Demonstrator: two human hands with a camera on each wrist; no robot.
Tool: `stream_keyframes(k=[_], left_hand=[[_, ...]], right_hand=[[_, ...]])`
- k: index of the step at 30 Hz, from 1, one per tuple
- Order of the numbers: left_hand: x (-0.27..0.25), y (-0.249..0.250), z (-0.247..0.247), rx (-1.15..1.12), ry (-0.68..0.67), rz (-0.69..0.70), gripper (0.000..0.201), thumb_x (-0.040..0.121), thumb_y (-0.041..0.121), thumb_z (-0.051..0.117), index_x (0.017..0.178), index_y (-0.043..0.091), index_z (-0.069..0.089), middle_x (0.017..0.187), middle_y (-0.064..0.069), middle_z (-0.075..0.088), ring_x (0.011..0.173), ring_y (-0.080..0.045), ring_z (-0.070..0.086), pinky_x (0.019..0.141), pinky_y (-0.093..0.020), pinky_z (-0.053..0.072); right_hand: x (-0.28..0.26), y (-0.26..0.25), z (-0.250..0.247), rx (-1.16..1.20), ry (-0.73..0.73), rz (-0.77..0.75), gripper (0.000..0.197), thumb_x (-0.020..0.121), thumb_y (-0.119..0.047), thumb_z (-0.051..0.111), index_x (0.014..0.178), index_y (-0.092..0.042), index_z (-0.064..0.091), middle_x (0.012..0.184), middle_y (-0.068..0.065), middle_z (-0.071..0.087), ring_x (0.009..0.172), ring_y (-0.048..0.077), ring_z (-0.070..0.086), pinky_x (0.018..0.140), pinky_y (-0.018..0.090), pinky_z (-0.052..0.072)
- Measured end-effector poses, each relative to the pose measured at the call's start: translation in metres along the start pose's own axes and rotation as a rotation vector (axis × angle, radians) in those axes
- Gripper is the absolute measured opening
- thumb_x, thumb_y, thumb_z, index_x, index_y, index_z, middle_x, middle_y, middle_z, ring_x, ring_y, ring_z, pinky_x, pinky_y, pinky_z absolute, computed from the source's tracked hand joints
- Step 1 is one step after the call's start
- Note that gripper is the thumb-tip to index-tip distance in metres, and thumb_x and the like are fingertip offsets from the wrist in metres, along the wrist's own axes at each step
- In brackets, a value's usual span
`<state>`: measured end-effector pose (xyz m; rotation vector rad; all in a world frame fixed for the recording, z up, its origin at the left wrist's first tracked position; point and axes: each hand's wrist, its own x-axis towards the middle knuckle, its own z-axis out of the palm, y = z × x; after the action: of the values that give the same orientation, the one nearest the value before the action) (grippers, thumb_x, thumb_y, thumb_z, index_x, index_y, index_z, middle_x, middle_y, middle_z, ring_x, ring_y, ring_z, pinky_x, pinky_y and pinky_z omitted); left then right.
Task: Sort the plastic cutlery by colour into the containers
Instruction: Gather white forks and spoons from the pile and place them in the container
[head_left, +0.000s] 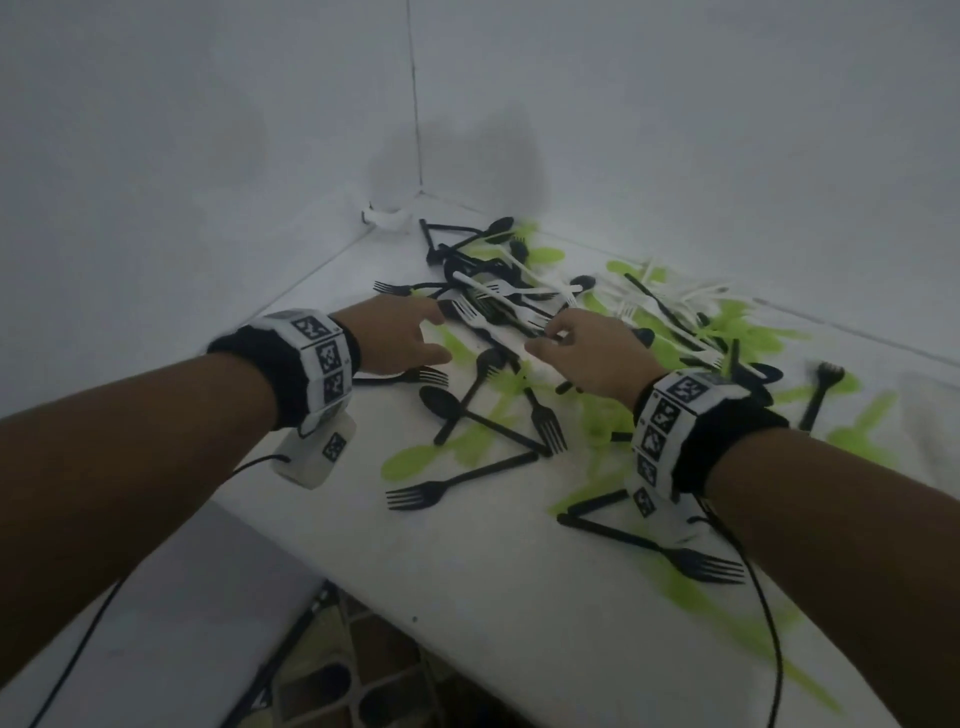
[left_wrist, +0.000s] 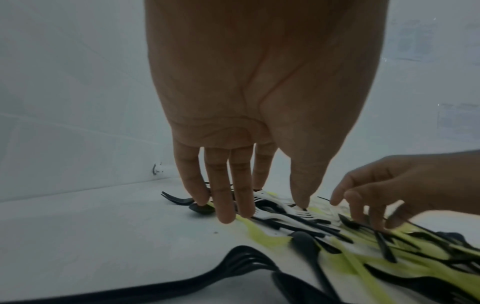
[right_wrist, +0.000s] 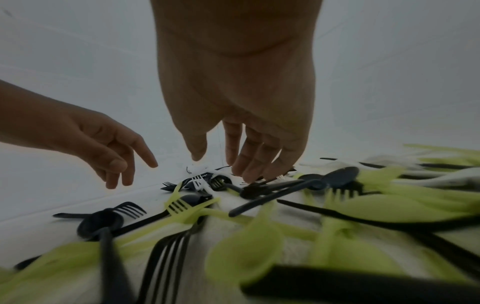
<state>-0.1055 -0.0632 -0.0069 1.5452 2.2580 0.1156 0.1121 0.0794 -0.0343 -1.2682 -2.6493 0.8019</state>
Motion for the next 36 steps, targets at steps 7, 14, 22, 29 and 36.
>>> stream_keyframes(k=[7, 14, 22, 29, 36], left_hand=[[0.025, -0.010, -0.003, 0.038, 0.015, 0.004, 0.043, 0.099, 0.047, 0.058, 0.135, 0.023, 0.057, 0.120, 0.001, 0.066, 0.104, -0.017, 0.056, 0.091, -0.028, 0.042], [0.070, -0.022, -0.012, 0.129, 0.172, 0.130, 0.025, 0.102, 0.034, 0.052, 0.112, 0.017, 0.067, 0.102, -0.005, 0.066, 0.096, -0.025, 0.061, 0.087, -0.039, 0.050], [0.143, 0.003, -0.019, 0.426, 0.158, 0.541, 0.030, 0.104, 0.035, 0.048, 0.122, 0.022, 0.068, 0.122, -0.007, 0.060, 0.112, -0.031, 0.051, 0.091, -0.049, 0.049], [0.179, 0.000, -0.021, 0.307, 0.123, 0.709, 0.007, 0.095, 0.018, 0.056, 0.089, 0.020, 0.060, 0.100, -0.002, 0.059, 0.097, -0.024, 0.055, 0.075, -0.033, 0.038], [0.174, -0.041, -0.060, -0.033, 0.113, 0.434, 0.020, 0.103, 0.033, 0.045, 0.099, 0.014, 0.042, 0.079, -0.007, 0.057, 0.069, -0.025, 0.051, 0.059, -0.035, 0.035]], right_hand=[[0.060, -0.016, 0.015, -0.041, -0.018, -0.148, 0.009, 0.098, -0.039, 0.063, 0.093, -0.031, 0.067, 0.095, -0.010, 0.063, 0.093, 0.016, 0.063, 0.082, 0.034, 0.052], [0.085, -0.023, 0.032, -0.228, -0.096, -0.144, 0.022, 0.098, -0.042, 0.063, 0.097, -0.022, 0.074, 0.094, -0.002, 0.069, 0.088, 0.018, 0.066, 0.079, 0.036, 0.057], [0.082, -0.030, 0.042, -0.240, -0.051, -0.014, 0.005, 0.096, -0.037, 0.064, 0.095, -0.032, 0.065, 0.098, -0.004, 0.063, 0.094, 0.021, 0.062, 0.081, 0.035, 0.054], [0.067, -0.031, 0.047, -0.196, -0.041, -0.030, 0.013, 0.093, -0.032, 0.065, 0.094, -0.020, 0.062, 0.096, 0.002, 0.063, 0.093, 0.025, 0.061, 0.079, 0.036, 0.050], [0.050, -0.026, 0.040, 0.054, 0.237, 0.057, 0.010, 0.100, -0.026, 0.050, 0.098, -0.020, 0.044, 0.079, -0.001, 0.058, 0.075, 0.024, 0.056, 0.066, 0.037, 0.043]])
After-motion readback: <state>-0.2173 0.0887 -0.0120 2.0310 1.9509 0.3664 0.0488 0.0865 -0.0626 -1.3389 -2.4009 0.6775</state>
